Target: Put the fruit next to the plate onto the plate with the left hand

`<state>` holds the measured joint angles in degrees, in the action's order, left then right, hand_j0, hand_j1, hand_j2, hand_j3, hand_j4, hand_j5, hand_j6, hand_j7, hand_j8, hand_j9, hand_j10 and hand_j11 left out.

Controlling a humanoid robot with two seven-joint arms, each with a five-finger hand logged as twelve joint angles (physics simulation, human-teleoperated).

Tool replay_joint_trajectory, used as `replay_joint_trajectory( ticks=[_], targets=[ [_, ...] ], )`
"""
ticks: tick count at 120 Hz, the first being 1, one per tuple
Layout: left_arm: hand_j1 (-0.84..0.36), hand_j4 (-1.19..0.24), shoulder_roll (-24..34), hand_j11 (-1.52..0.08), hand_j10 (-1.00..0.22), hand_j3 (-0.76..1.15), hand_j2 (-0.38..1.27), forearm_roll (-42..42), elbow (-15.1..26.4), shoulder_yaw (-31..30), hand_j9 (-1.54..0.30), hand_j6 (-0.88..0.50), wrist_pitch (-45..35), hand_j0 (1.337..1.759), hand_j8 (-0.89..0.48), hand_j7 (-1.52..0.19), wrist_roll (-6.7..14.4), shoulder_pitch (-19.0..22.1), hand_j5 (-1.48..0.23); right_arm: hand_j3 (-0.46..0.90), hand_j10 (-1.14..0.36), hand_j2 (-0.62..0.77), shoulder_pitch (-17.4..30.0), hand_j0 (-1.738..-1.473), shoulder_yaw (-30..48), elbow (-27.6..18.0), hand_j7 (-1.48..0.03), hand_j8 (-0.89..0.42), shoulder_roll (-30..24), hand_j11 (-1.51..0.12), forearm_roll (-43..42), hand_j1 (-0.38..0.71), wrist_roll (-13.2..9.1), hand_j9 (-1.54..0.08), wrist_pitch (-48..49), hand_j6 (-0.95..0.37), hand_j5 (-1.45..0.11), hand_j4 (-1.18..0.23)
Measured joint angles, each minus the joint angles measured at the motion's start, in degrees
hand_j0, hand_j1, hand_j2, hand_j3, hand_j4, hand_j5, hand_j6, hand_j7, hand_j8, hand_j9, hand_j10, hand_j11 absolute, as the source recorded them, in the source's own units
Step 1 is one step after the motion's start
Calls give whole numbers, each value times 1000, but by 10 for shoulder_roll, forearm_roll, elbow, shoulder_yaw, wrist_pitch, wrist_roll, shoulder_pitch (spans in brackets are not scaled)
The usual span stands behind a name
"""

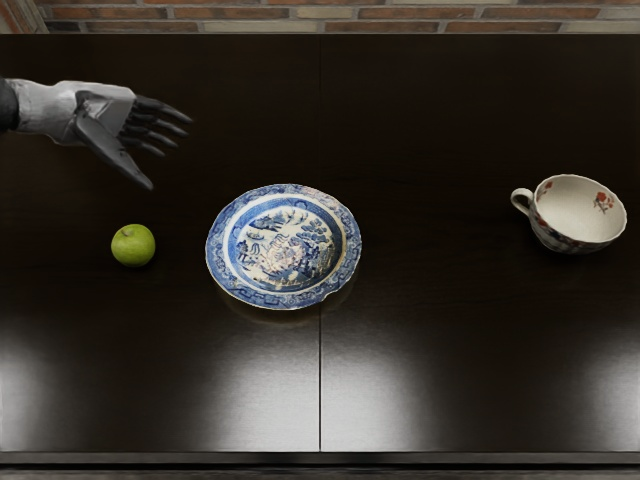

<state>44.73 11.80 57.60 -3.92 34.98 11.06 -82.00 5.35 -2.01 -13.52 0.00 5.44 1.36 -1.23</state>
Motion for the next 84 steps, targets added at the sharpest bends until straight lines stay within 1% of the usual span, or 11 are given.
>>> replay_joint_trajectory(
  ticks=[16, 26, 32, 38, 44, 50, 55, 64, 68, 77, 84],
  targets=[
    [57, -247, 6, -318, -245, -10, 54, 24, -3, 0, -318, -245, 0, 1658, -245, -318, 0, 9, -317, 0, -31, -6, 3, -1658, -1, 1, -40, -31, 0, -40, 0, -312, 0, -40, 0, -31, -40, -31],
    [55, -248, 0, -319, -247, -7, 53, 79, -1, -2, -319, -247, -5, 1658, -247, -320, 0, 17, -319, 0, -31, -6, 2, -1658, 0, 1, -40, -31, 0, -40, 0, -312, 0, -40, 0, -31, -40, -31],
    [55, -248, -7, -320, -247, -5, 53, 121, 1, -3, -320, -248, -34, 1658, -248, -320, 0, 18, -320, 0, -31, -6, 2, -1658, 0, 1, -40, -31, 0, -40, 0, -312, 0, -40, 0, -31, -40, -31],
    [54, -249, -25, -321, -248, -4, 52, 168, 3, -4, -321, -249, -74, 1658, -249, -321, 0, 22, -321, 0, -31, -6, 1, -1658, 0, 2, -40, -31, 0, -40, -1, -312, 0, -40, 0, -31, -40, -31],
    [52, -251, -35, -323, -250, -3, 52, 203, 16, -11, -324, -251, -124, 1658, -251, -324, 0, 22, -324, 0, -31, -6, 1, -1658, 0, 2, -40, -31, 0, -40, -1, -312, 0, -40, 0, -31, -40, -31],
    [50, -253, -32, -325, -252, -3, 53, 225, 52, -39, -326, -253, -199, 1658, -253, -326, 1, 9, -326, 0, -31, -6, 1, -1658, 0, 2, -40, -31, 0, -40, -1, -312, 0, -40, 0, -31, -40, -31],
    [49, -254, -31, -327, -253, -2, 53, 237, 99, -82, -327, -254, -274, 1658, -254, -327, 3, -21, -327, 0, -31, -6, 1, -1658, 0, 2, -40, -31, 0, -40, -1, -312, 0, -40, 0, -31, -40, -31],
    [38, -262, -31, -338, -262, -1, 54, 247, 178, -152, -338, -263, -403, 1658, -262, -338, 4, -42, -338, 0, -31, -6, 1, -1658, 0, 2, -40, -31, 0, -40, -1, -312, 0, -40, 0, -31, -40, -31],
    [33, -266, -31, -343, -266, -1, 55, 250, 211, -179, -344, -267, -452, 1658, -267, -344, 4, -45, -344, 0, -31, -6, 1, -1658, 0, 2, -40, -31, 0, -40, -1, -312, 0, -40, 0, -31, -40, -31],
    [24, -274, -29, -354, -274, -1, 57, 252, 268, -223, -354, -275, -524, 1658, -275, -354, 5, -48, -354, 0, -31, -6, 1, -1658, 0, 2, -40, -31, 0, -40, -1, -312, 1, -40, 0, -31, -40, -31],
    [18, -279, -27, -360, -279, -1, 58, 253, 298, -244, -360, -280, -553, 1658, -280, -360, 5, -48, -360, 0, -31, -6, 1, -1658, 0, 2, -40, -31, 0, -40, -1, -312, 1, -40, 0, -31, -40, -31]
  ],
)
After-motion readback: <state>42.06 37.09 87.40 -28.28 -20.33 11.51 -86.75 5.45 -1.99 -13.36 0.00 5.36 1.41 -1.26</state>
